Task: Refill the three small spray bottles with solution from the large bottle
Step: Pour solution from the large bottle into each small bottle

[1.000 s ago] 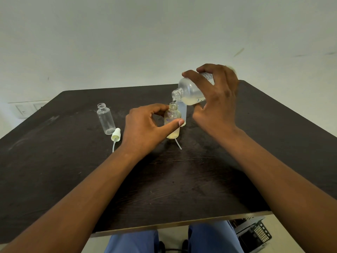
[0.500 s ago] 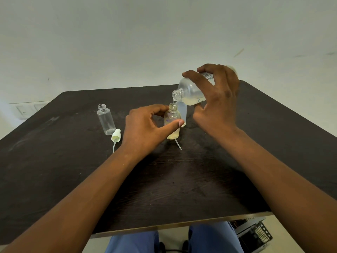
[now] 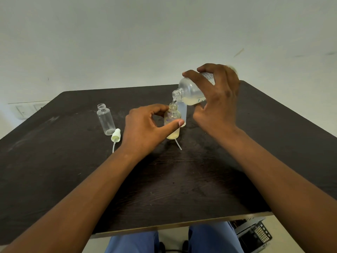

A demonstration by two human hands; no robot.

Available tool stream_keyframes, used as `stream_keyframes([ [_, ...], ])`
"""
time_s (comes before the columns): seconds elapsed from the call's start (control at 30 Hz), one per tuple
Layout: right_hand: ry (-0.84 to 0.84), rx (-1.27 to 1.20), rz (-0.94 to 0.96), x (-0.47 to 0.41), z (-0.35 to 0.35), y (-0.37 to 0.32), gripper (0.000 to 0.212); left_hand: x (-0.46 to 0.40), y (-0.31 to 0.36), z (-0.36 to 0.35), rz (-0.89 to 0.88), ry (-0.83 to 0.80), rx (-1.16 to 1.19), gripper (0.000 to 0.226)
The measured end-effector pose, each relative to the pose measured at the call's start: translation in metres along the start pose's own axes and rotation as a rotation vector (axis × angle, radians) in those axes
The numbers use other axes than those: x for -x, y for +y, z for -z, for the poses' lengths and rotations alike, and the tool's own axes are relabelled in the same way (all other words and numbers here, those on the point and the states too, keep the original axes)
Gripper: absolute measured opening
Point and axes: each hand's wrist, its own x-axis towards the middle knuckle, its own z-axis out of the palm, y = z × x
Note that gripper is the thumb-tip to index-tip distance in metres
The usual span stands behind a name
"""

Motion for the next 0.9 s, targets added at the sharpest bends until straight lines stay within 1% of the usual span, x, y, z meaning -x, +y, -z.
stream_keyframes([
  [0.27,0.005,0.002,0.001,-0.0006,-0.0001,0.0004,0.075,-0.0011,0.0004,0.0006,0.005,-0.001,-0.013,0.054],
  [0.63,0.015,0.000,0.004,0.0001,-0.0001,0.0005,0.075,-0.0013,0.0007,0.0001,0.013,0.003,-0.008,0.050],
  [0.9,0.014,0.006,0.004,0.0001,-0.0014,0.0012,0.074,-0.0016,-0.0001,0.0001,0.017,0.001,-0.008,0.051],
])
